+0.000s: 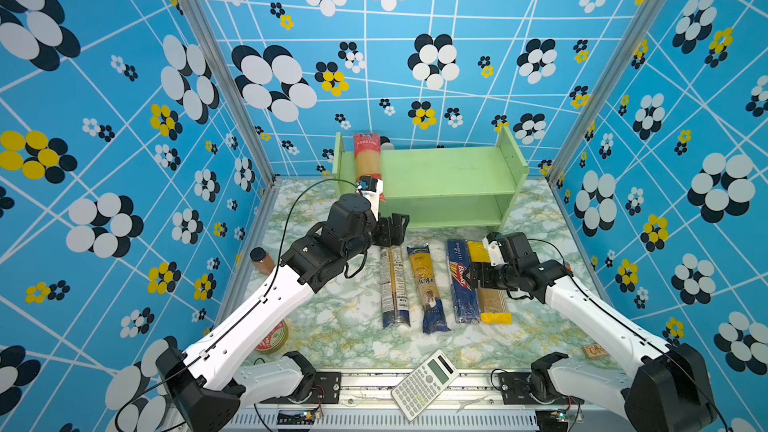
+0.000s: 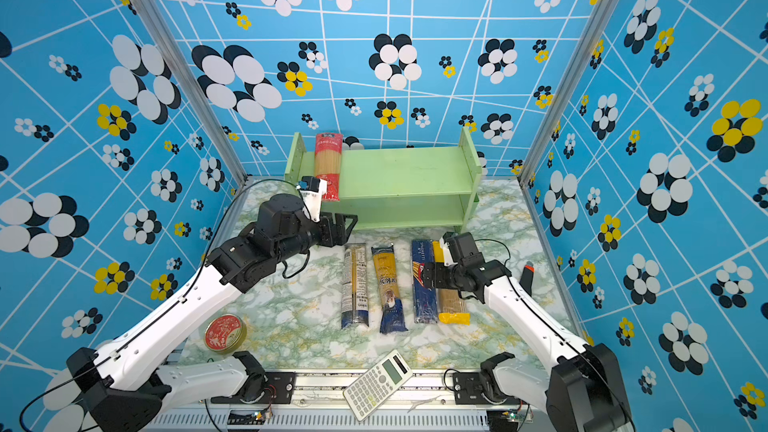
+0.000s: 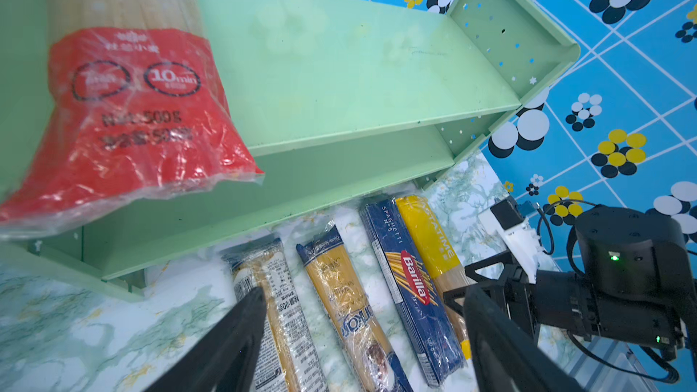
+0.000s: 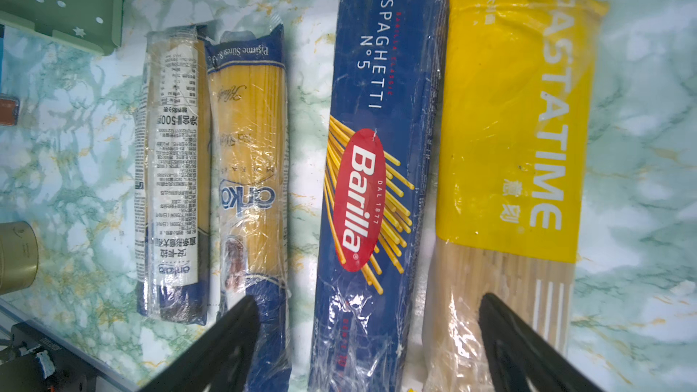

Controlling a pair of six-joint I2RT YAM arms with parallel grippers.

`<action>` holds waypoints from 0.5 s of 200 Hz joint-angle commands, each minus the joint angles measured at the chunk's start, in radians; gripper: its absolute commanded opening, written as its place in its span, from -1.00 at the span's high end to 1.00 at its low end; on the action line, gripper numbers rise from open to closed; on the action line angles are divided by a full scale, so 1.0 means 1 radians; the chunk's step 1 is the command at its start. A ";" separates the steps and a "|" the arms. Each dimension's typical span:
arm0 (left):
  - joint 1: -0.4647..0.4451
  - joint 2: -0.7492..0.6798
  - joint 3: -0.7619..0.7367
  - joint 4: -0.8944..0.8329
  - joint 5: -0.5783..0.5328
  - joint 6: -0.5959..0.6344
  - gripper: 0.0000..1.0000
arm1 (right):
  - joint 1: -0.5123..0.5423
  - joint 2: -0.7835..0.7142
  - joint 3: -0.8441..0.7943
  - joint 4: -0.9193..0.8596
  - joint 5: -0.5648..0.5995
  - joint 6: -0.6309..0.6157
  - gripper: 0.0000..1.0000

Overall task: Place and organize the pasta boxes and bags onto the shelf
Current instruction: 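Withdraw the left gripper down toward the white-labelled spaghetti bag on the table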

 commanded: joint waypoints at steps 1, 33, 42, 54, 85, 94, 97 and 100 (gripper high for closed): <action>-0.014 -0.040 -0.059 -0.010 -0.014 -0.039 -0.68 | 0.008 -0.018 -0.018 -0.019 -0.007 0.024 -0.86; -0.027 -0.077 -0.145 0.001 -0.022 -0.075 -0.68 | 0.009 -0.018 -0.031 -0.004 -0.015 0.038 -0.85; -0.033 -0.085 -0.167 0.001 -0.019 -0.080 -0.69 | 0.010 -0.018 -0.033 -0.001 -0.015 0.041 -0.85; -0.033 -0.085 -0.182 -0.024 -0.020 -0.083 -0.70 | 0.012 -0.022 -0.035 -0.001 -0.014 0.040 -0.85; -0.036 -0.086 -0.220 -0.069 -0.026 -0.091 -0.70 | 0.011 -0.027 -0.040 -0.008 0.000 0.032 -0.86; -0.036 -0.087 -0.236 -0.071 -0.027 -0.097 -0.70 | 0.012 -0.025 -0.040 -0.005 0.000 0.031 -0.86; -0.036 -0.088 -0.241 -0.070 -0.028 -0.102 -0.70 | 0.012 -0.025 -0.040 -0.004 -0.001 0.030 -0.86; -0.037 -0.089 -0.249 -0.070 -0.030 -0.104 -0.70 | 0.012 -0.024 -0.040 -0.004 0.000 0.030 -0.86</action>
